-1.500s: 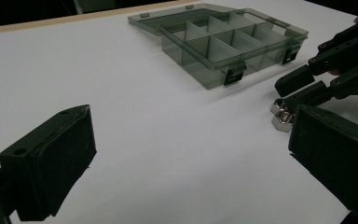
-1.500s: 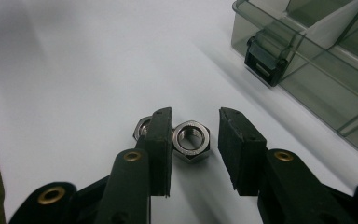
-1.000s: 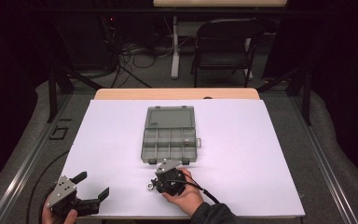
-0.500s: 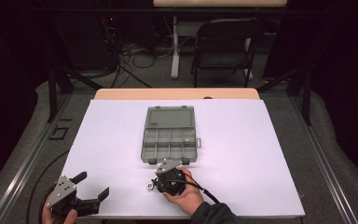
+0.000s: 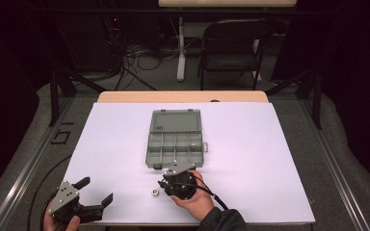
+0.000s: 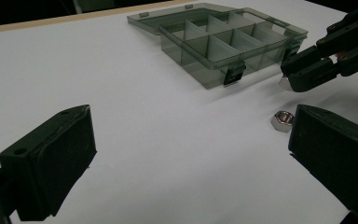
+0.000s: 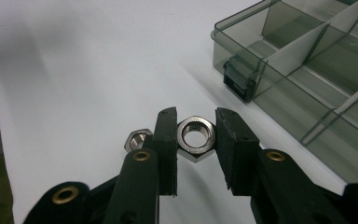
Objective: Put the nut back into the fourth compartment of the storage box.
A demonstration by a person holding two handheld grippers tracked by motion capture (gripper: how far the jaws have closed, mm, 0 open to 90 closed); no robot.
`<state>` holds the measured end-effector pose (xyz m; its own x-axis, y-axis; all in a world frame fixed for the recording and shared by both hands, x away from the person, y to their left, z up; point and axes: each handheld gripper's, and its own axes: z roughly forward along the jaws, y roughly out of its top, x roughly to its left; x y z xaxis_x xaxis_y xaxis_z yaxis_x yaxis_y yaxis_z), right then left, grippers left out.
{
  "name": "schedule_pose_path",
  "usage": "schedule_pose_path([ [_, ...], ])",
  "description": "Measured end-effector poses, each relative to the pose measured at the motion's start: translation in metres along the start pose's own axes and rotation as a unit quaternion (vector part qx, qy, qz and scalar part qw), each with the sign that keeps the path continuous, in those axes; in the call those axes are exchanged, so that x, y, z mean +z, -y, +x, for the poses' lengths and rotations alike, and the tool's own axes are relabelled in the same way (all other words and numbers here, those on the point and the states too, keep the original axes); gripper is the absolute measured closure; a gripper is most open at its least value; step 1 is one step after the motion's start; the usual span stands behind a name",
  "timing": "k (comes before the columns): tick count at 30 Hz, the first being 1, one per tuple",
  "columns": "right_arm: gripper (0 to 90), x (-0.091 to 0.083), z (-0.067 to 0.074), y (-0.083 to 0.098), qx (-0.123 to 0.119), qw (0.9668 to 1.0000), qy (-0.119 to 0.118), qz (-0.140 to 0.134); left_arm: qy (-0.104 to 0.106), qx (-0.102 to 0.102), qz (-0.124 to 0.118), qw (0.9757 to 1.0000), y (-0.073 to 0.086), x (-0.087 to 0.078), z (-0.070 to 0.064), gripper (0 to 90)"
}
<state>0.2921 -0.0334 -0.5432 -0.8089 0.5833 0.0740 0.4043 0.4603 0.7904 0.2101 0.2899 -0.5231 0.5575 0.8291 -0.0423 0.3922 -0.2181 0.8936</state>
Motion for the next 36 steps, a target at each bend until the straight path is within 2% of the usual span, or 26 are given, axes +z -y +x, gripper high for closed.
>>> schedule_pose_path([
  [18, 70.5, -0.019, -0.004, -0.008, -0.003, 1.0000, -0.001, -0.005, 0.002, -0.004, -0.003, 1.0000, 0.000, 0.000, 0.000, 0.6],
  [21, 70.5, -0.026, -0.009, -0.012, 0.001, 0.9999, -0.002, -0.010, 0.002, -0.004, -0.003, 1.0000, 0.000, 0.000, 0.000, 0.6],
  [29, 70.5, -0.046, -0.030, -0.018, 0.011, 0.9996, 0.021, -0.015, 0.001, -0.005, -0.002, 1.0000, 0.000, 0.000, 0.000, 0.6],
  [36, 70.5, -0.057, -0.044, -0.023, 0.016, 0.9990, 0.038, -0.019, 0.000, -0.005, -0.002, 1.0000, 0.000, 0.000, 0.000, 0.6],
])
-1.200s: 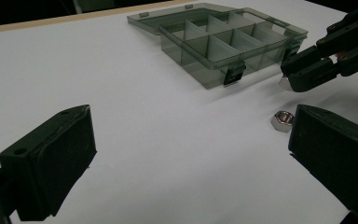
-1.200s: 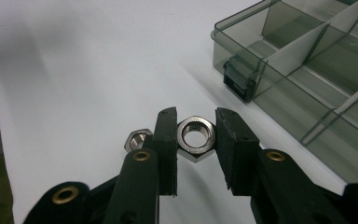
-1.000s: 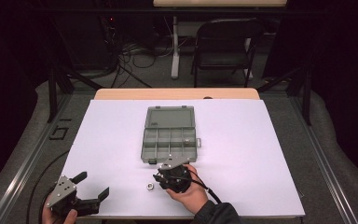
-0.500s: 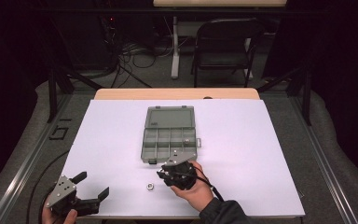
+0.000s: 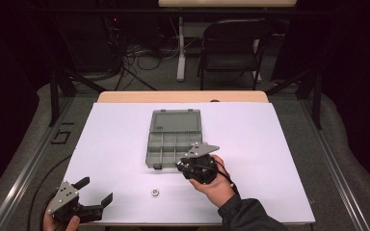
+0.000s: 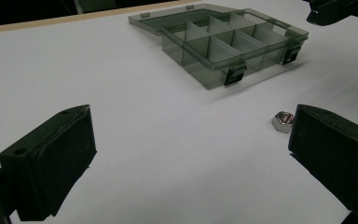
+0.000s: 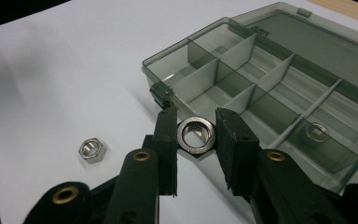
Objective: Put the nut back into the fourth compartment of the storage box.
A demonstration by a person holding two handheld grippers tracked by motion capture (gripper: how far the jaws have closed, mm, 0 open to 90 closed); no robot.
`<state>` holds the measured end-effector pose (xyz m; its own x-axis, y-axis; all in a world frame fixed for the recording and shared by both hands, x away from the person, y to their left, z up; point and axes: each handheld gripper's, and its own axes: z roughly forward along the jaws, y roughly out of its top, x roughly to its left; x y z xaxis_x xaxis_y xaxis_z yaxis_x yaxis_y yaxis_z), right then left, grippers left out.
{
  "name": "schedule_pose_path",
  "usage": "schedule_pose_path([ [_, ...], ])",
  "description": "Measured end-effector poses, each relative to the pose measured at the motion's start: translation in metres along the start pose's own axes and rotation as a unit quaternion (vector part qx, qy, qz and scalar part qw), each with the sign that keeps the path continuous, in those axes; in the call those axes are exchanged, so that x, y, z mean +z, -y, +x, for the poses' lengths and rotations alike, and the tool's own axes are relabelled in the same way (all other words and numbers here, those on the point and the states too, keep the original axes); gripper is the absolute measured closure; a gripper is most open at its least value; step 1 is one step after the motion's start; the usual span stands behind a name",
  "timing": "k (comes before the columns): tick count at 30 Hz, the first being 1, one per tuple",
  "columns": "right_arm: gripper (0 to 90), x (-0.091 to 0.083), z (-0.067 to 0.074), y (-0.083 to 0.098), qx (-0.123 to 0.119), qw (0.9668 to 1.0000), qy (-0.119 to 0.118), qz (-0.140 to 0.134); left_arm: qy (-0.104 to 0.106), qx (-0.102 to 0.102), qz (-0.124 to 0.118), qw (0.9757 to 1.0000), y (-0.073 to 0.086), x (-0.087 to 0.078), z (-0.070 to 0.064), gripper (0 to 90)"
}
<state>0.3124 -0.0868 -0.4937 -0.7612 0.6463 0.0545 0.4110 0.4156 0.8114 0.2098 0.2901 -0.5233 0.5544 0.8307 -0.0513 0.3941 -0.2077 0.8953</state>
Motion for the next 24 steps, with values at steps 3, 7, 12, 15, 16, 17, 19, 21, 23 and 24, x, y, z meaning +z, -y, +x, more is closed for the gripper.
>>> schedule_pose_path([
  [3, 70.5, -0.003, -0.005, -0.002, 0.003, 1.0000, 0.004, 0.001, 0.000, -0.002, 0.000, 1.0000, 0.000, 0.000, 0.000, 0.6],
  [7, 70.5, -0.007, -0.011, -0.005, 0.006, 0.9999, 0.011, -0.002, 0.000, -0.001, 0.000, 1.0000, 0.000, 0.000, 0.000, 0.6],
  [12, 70.5, -0.009, -0.017, -0.009, 0.006, 0.9998, 0.018, -0.002, 0.000, 0.001, 0.000, 1.0000, 0.000, 0.000, 0.000, 0.6],
  [15, 70.5, -0.010, -0.021, -0.012, 0.006, 0.9997, 0.023, -0.001, 0.000, 0.001, 0.000, 1.0000, 0.000, 0.000, 0.000, 0.6],
  [16, 70.5, -0.010, -0.023, -0.013, 0.008, 0.9997, 0.025, -0.001, 0.001, 0.001, 0.000, 1.0000, 0.000, 0.000, 0.000, 0.6],
  [17, 70.5, -0.010, -0.025, -0.015, 0.010, 0.9996, 0.026, -0.001, 0.001, 0.001, 0.000, 1.0000, 0.000, 0.000, 0.000, 0.6],
  [19, 70.5, -0.009, -0.029, -0.017, 0.012, 0.9995, 0.030, -0.001, 0.001, 0.001, 0.000, 1.0000, 0.000, 0.000, 0.000, 0.6],
  [21, 70.5, -0.008, -0.033, -0.020, 0.011, 0.9993, 0.036, 0.002, 0.001, 0.001, 0.000, 1.0000, 0.000, 0.000, 0.000, 0.6],
  [23, 70.5, -0.006, -0.037, -0.023, 0.010, 0.9991, 0.041, 0.004, 0.001, 0.001, 0.000, 1.0000, 0.000, 0.000, 0.000, 0.6],
  [24, 70.5, -0.005, -0.039, -0.024, 0.010, 0.9990, 0.044, 0.004, 0.001, 0.001, 0.000, 1.0000, 0.000, 0.000, 0.000, 0.6],
])
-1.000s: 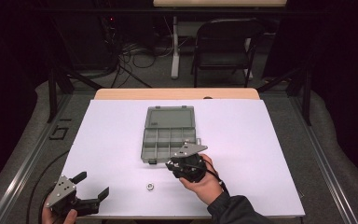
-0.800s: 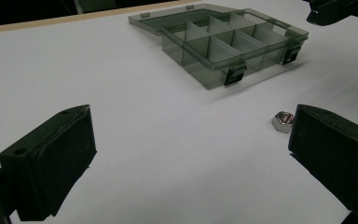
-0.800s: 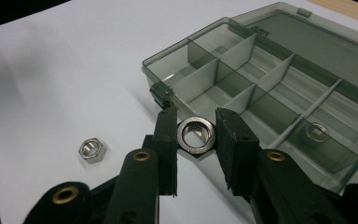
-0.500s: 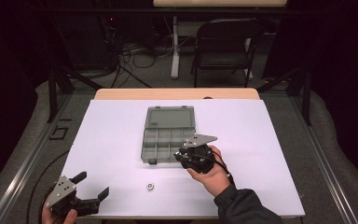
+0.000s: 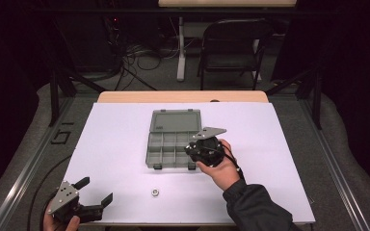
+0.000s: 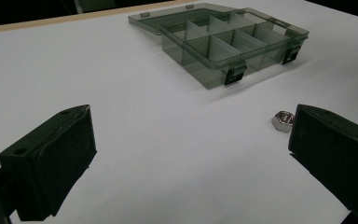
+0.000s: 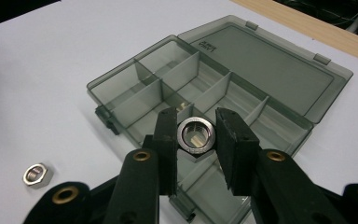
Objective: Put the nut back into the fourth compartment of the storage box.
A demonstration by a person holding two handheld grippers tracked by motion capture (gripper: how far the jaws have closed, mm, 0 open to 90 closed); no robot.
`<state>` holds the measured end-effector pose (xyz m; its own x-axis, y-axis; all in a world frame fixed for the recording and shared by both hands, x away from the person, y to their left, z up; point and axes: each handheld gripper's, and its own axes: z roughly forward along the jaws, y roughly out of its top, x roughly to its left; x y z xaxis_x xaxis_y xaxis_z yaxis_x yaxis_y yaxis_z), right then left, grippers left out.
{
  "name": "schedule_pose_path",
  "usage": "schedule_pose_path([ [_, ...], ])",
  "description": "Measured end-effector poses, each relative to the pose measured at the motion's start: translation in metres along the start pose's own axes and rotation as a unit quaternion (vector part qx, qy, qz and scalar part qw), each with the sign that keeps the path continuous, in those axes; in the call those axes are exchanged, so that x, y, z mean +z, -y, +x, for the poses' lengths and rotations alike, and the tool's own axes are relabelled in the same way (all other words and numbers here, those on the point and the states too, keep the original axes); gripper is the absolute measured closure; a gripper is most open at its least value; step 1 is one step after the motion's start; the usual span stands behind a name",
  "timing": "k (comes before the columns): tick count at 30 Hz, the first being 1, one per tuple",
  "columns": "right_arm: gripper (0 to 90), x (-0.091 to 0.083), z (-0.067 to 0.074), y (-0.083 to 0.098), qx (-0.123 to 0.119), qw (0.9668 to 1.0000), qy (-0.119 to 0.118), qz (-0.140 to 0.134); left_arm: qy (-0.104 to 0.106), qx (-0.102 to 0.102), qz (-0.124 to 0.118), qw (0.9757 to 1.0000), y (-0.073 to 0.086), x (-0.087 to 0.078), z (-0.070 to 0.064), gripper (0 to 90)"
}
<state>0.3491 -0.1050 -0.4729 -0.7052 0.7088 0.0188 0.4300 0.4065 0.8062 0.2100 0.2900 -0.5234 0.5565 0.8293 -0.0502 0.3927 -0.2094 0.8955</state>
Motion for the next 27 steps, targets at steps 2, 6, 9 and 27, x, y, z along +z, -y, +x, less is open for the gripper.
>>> schedule_pose_path([
  [2, 70.5, 0.002, -0.004, -0.003, 0.002, 1.0000, 0.003, 0.004, 0.000, 0.000, 0.000, 1.0000, 0.000, 0.000, 0.000, 0.6],
  [6, 70.5, 0.007, -0.012, -0.007, 0.006, 0.9999, 0.010, 0.011, 0.000, 0.000, 0.000, 1.0000, 0.000, 0.000, 0.000, 0.6],
  [9, 70.5, 0.010, -0.018, -0.010, 0.013, 0.9998, 0.014, 0.008, 0.001, 0.000, 0.001, 1.0000, 0.000, 0.000, 0.000, 0.6],
  [27, 70.5, 0.042, -0.050, -0.004, 0.059, 0.9961, 0.050, 0.041, 0.001, 0.003, 0.002, 1.0000, 0.000, 0.000, 0.000, 0.6],
])
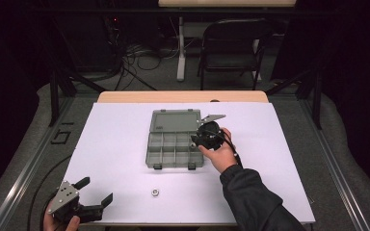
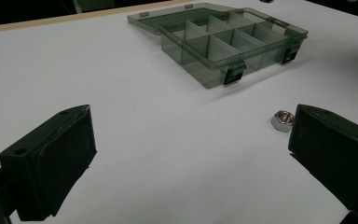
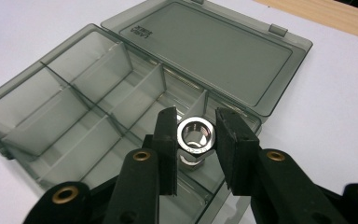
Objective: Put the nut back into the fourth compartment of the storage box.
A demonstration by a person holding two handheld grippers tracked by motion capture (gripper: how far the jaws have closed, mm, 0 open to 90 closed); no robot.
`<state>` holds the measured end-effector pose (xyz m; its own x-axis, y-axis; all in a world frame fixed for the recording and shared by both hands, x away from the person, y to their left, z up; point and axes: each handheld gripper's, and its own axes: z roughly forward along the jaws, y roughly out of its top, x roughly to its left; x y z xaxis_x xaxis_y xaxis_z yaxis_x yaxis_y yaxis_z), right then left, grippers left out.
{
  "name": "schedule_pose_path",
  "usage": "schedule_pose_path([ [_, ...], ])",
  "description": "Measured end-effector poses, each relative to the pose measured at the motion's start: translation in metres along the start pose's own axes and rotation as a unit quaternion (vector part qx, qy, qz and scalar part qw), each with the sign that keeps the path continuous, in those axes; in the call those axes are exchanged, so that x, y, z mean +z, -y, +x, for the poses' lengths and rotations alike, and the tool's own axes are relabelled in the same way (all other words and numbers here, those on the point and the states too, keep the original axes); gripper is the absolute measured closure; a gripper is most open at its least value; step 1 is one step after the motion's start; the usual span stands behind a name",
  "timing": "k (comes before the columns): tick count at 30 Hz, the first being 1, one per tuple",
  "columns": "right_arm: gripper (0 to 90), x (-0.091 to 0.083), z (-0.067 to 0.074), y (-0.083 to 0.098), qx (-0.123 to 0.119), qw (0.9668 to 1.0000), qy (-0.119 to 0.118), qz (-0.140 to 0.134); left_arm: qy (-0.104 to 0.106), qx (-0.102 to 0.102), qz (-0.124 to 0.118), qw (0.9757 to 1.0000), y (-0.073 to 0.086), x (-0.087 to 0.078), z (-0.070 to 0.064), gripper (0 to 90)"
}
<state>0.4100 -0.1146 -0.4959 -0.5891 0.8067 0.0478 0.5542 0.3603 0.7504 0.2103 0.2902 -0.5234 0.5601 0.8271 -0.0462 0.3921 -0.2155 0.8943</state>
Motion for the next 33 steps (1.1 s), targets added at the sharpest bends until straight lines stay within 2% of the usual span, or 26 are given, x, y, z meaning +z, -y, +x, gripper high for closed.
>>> schedule_pose_path([
  [6, 70.4, 0.013, -0.003, 0.002, 0.000, 0.9999, 0.010, 0.008, 0.000, 0.000, -0.002, 1.0000, 0.000, 0.000, 0.000, 0.6],
  [9, 70.5, 0.019, -0.006, 0.004, 0.005, 0.9999, 0.016, 0.003, 0.000, -0.001, 0.000, 1.0000, 0.000, 0.000, 0.000, 0.6],
  [10, 70.4, 0.020, -0.007, 0.004, 0.005, 0.9998, 0.019, 0.010, 0.000, -0.001, -0.001, 1.0000, 0.000, 0.000, 0.000, 0.6],
  [11, 70.4, 0.021, -0.007, 0.005, 0.005, 0.9998, 0.017, 0.003, 0.000, -0.001, -0.001, 1.0000, 0.000, 0.000, 0.000, 0.6],
  [21, 70.1, 0.024, -0.007, 0.006, 0.006, 0.9996, 0.026, 0.005, 0.000, -0.001, -0.001, 1.0000, 0.000, 0.000, 0.000, 0.6],
  [22, 66.8, 0.024, -0.007, 0.006, 0.009, 0.9996, 0.027, 0.005, 0.000, -0.001, -0.001, 1.0000, 0.000, 0.000, 0.000, 0.6],
  [26, 42.6, 0.022, -0.005, 0.005, 0.010, 0.9993, 0.035, -0.009, 0.001, -0.003, -0.001, 1.0000, 0.000, 0.000, 0.000, 0.6],
  [29, 35.3, 0.019, -0.003, 0.004, 0.009, 0.9991, 0.039, -0.015, -0.001, -0.005, -0.003, 1.0000, 0.000, -0.001, -0.001, 0.6],
  [33, 32.9, 0.016, 0.000, 0.003, 0.003, 0.9990, 0.040, -0.022, -0.002, -0.002, 0.000, 1.0000, 0.000, -0.001, -0.001, 0.6],
])
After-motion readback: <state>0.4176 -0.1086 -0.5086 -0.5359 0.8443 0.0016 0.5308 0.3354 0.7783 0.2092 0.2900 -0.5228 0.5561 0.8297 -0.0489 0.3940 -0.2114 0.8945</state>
